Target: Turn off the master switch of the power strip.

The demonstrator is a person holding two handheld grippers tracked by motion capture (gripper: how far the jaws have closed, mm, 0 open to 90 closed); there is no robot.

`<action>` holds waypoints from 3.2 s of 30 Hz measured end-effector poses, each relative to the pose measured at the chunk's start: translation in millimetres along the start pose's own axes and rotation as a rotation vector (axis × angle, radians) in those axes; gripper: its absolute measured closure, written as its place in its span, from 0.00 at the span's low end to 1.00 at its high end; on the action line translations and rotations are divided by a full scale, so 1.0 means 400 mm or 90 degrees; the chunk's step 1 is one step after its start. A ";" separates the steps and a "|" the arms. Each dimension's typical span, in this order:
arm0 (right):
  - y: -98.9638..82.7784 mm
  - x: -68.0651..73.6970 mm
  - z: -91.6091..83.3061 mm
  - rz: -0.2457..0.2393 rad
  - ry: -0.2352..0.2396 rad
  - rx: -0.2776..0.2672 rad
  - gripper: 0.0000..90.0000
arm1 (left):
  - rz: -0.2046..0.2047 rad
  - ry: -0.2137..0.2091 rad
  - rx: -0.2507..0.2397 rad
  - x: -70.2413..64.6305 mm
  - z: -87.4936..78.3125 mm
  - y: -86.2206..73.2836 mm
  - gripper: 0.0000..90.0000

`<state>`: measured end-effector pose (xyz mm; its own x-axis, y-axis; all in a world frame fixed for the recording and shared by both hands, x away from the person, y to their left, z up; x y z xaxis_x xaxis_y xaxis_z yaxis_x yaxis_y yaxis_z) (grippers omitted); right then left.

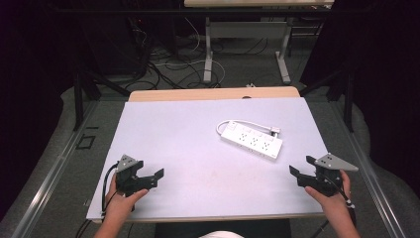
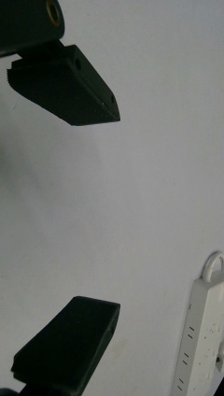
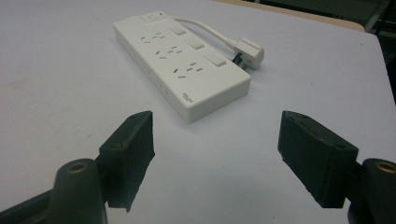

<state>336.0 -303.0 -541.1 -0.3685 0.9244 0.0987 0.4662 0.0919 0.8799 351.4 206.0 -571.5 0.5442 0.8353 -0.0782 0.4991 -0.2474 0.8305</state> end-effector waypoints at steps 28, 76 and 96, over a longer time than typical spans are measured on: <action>0.109 0.068 0.054 -0.063 0.056 0.019 0.36 | 0.004 0.002 -0.005 -0.001 -0.004 0.003 0.09; 0.234 0.172 0.228 -0.124 0.077 0.065 0.36 | 0.004 0.008 -0.011 0.006 -0.005 0.003 0.09; 0.292 0.206 0.288 -0.161 0.088 0.080 0.37 | 0.003 0.008 -0.009 0.009 -0.006 0.003 0.09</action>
<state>452.7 -173.3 -483.9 -0.5873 0.8081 -0.0454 0.4387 0.3650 0.8212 352.4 209.9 -569.6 0.5377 0.8404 -0.0674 0.4873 -0.2446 0.8383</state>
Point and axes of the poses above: each handheld gripper's, and its own axes: z roughly forward along the jaws, y roughly out of its top, x roughly to its left, the point moved 6 cm from there along z, roughly forward along the jaws, and after that the axes turned 8 degrees about z, right-handed, at the moved point
